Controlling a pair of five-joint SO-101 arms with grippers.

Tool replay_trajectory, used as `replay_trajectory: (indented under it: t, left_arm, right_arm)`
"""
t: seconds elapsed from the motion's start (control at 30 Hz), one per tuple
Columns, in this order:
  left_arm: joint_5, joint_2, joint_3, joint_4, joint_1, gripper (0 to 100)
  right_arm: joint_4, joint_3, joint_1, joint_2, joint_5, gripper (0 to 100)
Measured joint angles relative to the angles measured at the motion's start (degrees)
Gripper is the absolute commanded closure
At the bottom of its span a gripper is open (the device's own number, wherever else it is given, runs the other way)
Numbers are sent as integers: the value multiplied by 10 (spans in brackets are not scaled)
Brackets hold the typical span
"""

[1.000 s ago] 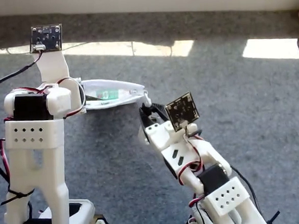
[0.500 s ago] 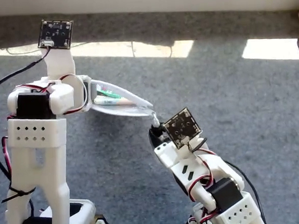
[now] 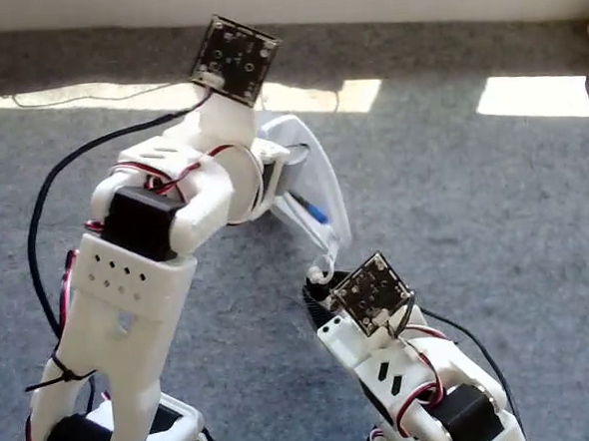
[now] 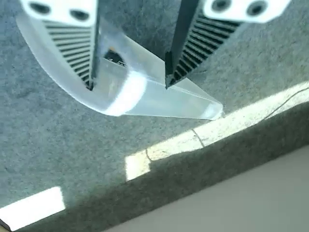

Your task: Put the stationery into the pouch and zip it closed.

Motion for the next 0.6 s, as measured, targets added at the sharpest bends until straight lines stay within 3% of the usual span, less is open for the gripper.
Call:
replay_trajectory:
  t: [0.27,0.6]
  left_arm:
    - [-27,33,-40,-6,87,772]
    - [-53,36,-105,29,97,773]
  right_arm:
    - [1,0,0,-4,0,994]
    - [1,0,16,-12,1,994]
